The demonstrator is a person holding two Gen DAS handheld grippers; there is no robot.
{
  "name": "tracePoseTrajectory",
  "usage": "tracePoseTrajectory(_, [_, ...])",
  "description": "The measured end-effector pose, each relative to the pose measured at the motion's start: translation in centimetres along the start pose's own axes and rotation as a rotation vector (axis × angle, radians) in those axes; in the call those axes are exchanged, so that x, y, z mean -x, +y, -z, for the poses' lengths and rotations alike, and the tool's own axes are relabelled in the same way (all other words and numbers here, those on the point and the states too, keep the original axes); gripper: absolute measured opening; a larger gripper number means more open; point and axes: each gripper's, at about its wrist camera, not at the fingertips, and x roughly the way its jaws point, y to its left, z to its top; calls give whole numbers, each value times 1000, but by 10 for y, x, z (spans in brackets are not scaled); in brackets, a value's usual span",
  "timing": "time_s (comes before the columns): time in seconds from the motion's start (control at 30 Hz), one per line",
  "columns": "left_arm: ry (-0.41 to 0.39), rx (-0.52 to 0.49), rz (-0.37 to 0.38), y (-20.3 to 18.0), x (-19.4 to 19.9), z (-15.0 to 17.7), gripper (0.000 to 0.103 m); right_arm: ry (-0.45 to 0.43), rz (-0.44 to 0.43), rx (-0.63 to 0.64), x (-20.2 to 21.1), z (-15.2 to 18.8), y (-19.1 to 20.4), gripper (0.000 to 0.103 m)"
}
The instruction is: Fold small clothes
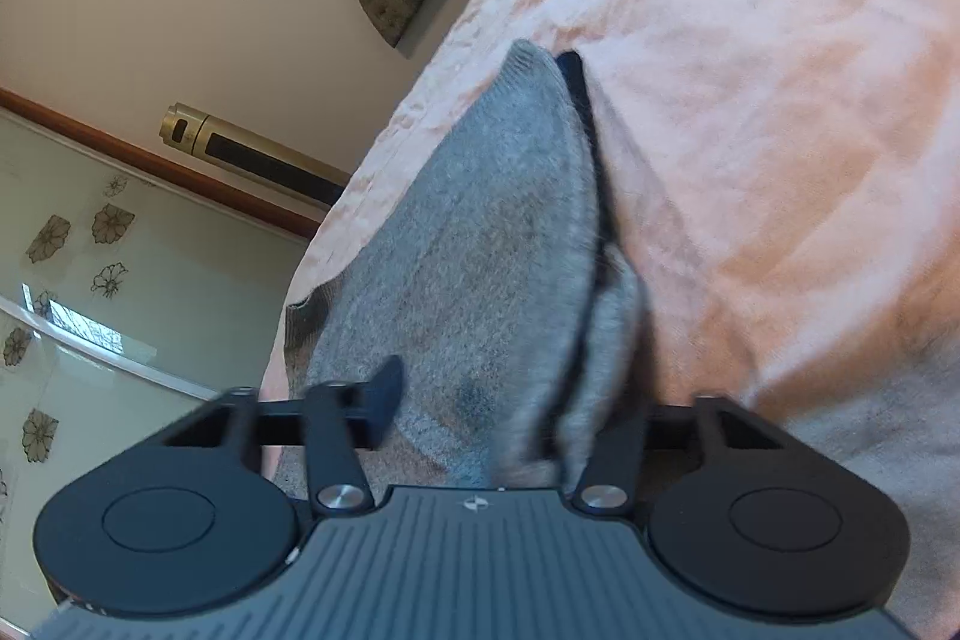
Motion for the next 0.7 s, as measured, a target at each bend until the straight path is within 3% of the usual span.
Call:
tracePoseTrajectory(0.13, [8, -63, -26, -13, 9, -4, 5, -15, -34, -19, 5, 3, -4, 13])
tracePoseTrajectory(0.3, [26, -79, 79, -18, 44, -10, 4, -39, -102, 24, 39, 8, 9, 13])
tracePoseTrajectory(0.47, [65, -95, 137, -9, 88, 2, 4, -8, -152, 53, 73, 29, 7, 13])
tracePoseTrajectory(0.6, [123, -73, 115, 20, 122, 26, 4, 51, -151, 42, 101, 59, -4, 13])
tracePoseTrajectory(0.7, [171, -141, 64, 37, 134, 46, 6, 96, -113, 22, 120, 80, -18, 13])
